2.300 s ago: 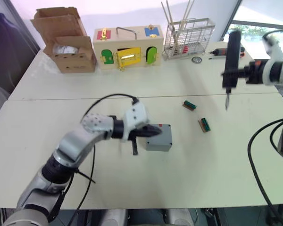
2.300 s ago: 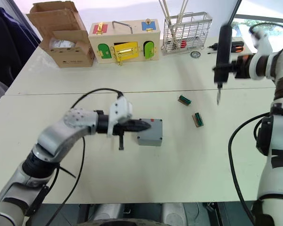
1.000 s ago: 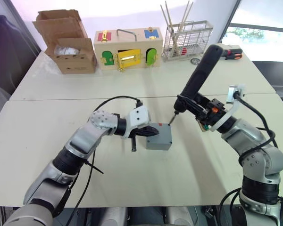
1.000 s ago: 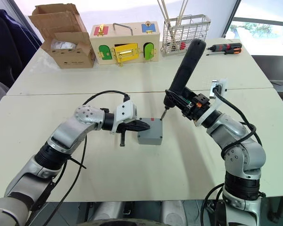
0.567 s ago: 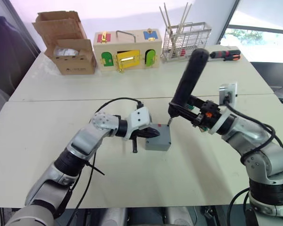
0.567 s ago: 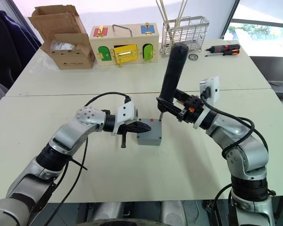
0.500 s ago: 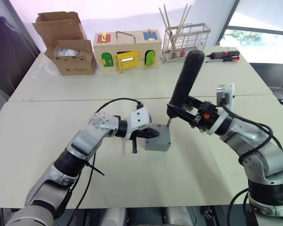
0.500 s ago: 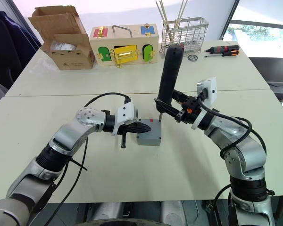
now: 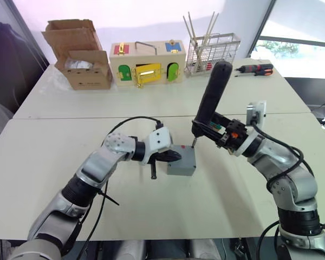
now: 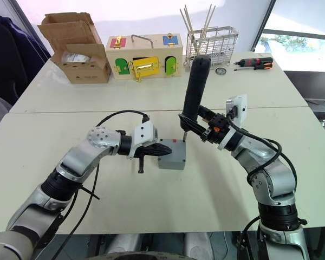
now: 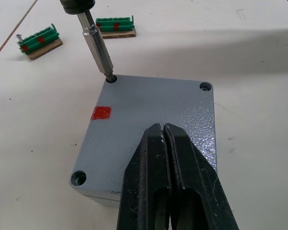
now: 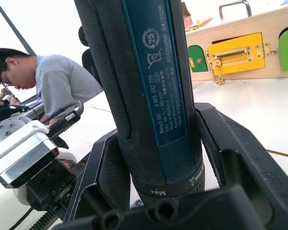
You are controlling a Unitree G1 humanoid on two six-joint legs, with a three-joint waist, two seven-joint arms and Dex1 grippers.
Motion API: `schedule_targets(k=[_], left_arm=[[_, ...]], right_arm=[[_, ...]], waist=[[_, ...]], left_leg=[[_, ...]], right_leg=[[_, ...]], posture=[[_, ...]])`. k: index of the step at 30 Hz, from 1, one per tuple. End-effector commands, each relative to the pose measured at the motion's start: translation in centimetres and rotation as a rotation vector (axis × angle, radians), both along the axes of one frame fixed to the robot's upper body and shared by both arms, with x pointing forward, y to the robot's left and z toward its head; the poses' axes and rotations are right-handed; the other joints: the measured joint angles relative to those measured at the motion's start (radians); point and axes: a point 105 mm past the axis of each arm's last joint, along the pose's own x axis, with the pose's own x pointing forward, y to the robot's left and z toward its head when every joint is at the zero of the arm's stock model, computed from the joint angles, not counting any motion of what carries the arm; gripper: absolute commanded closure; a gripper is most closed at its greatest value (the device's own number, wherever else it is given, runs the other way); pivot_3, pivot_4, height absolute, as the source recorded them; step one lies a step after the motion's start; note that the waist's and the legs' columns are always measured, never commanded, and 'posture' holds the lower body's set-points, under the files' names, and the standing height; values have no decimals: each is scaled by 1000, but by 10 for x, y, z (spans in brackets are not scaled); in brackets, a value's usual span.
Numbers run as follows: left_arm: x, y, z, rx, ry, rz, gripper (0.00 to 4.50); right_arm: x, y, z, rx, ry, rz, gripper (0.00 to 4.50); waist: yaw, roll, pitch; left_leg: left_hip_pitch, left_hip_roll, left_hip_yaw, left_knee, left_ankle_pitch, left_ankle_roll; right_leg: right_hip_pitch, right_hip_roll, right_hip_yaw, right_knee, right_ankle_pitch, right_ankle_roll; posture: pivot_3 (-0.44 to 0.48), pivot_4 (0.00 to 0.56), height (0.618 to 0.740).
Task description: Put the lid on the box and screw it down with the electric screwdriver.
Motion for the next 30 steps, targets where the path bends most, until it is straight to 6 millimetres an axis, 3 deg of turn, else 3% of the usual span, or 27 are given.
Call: schedule_targets(k=[1, 8, 30], left_arm=[[0, 5, -12, 56, 12, 19, 4500], [-1, 5, -12, 52, 11, 25, 4500], [-3, 8, -23, 84, 10, 30, 4500]], right_arm=[[-2, 9, -26, -12, 105, 33, 2627], [-8, 18, -30, -58, 85, 58, 2627], [-10, 8, -52, -103, 116, 30, 2627]], waist=[[0, 0, 0], [0, 0, 0], [0, -6, -10]], left_leg=[[0, 0, 0, 0, 0, 0], [0, 0, 0, 0, 0, 0], [2, 1, -1, -1, 0, 0]], right_leg=[[0, 0, 0, 0, 0, 0], [0, 0, 0, 0, 0, 0], [2, 0, 0, -2, 0, 0]], posture=[[0, 150, 730], [0, 150, 730], [0, 150, 730]])
